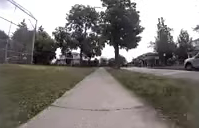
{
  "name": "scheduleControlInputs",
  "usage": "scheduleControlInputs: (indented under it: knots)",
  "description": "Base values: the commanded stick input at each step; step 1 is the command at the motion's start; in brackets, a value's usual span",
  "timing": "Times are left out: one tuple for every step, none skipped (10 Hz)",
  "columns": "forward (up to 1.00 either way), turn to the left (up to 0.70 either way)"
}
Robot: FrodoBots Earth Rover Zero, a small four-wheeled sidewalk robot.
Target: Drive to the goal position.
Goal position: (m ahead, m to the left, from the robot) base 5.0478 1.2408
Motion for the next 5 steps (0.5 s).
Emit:
scheduleControlInputs:
  knots:
    - [0.7, 0.0]
    - [0.7, 0.0]
    - [0.7, 0.0]
    - [0.7, 0.0]
    - [0.7, 0.0]
